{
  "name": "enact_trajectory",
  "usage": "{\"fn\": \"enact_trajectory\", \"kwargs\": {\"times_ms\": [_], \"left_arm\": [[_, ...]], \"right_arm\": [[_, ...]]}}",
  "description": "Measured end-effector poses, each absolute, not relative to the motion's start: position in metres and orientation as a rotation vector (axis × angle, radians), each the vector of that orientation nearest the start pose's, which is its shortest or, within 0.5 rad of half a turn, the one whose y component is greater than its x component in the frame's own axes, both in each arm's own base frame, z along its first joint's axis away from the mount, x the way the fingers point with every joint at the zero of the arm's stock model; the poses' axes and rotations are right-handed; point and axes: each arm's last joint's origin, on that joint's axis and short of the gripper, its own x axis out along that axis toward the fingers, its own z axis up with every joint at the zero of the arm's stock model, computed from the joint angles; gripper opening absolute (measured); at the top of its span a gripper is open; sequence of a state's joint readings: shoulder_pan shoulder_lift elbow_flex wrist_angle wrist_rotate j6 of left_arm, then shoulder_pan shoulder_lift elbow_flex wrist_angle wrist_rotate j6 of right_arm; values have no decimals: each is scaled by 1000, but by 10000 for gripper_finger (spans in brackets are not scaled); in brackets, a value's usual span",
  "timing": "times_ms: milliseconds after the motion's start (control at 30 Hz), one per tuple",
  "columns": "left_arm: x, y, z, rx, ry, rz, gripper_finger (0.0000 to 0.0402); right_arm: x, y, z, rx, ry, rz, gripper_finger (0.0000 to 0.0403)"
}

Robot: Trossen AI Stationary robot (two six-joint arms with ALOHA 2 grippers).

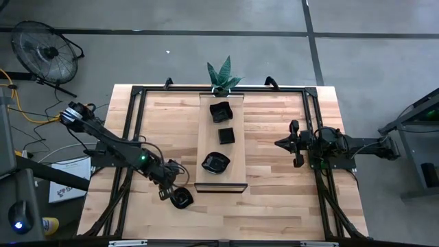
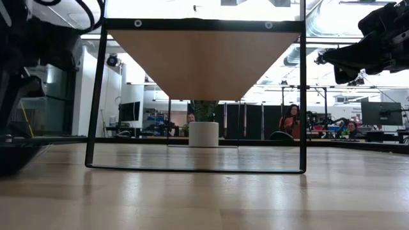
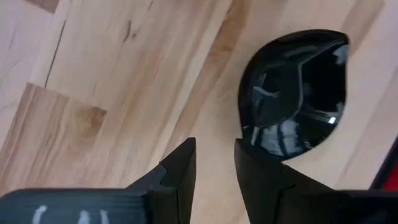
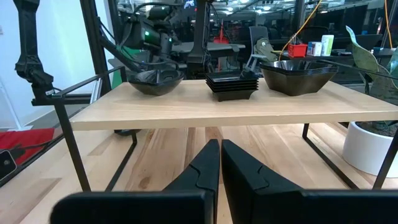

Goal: Pick & Place Mini shaped plates
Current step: Stack the black leaf shaped plate on top of the black leaf shaped plate on the shelf

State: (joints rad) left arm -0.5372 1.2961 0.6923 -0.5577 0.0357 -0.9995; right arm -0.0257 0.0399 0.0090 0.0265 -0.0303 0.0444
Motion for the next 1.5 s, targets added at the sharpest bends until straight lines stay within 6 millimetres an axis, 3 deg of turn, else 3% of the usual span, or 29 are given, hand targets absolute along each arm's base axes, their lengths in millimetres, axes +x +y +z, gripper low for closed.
{"fn": "enact_trajectory", "kwargs": {"times_ms": [300, 867, 1000, 1167, 1500], "left_arm": [[197, -119, 167, -664, 1271, 136, 107], [210, -127, 149, -635, 1258, 111, 104], [211, -126, 149, -619, 1232, 138, 77], [211, -126, 149, -618, 1223, 142, 10], [212, -126, 149, -632, 1209, 169, 2]], "right_arm": [[100, -2, 166, 45, 5, 4, 12], [100, -2, 166, 45, 5, 4, 12], [100, -2, 166, 45, 4, 4, 12], [100, -2, 166, 45, 5, 4, 12], [100, -2, 166, 45, 5, 4, 12]]}}
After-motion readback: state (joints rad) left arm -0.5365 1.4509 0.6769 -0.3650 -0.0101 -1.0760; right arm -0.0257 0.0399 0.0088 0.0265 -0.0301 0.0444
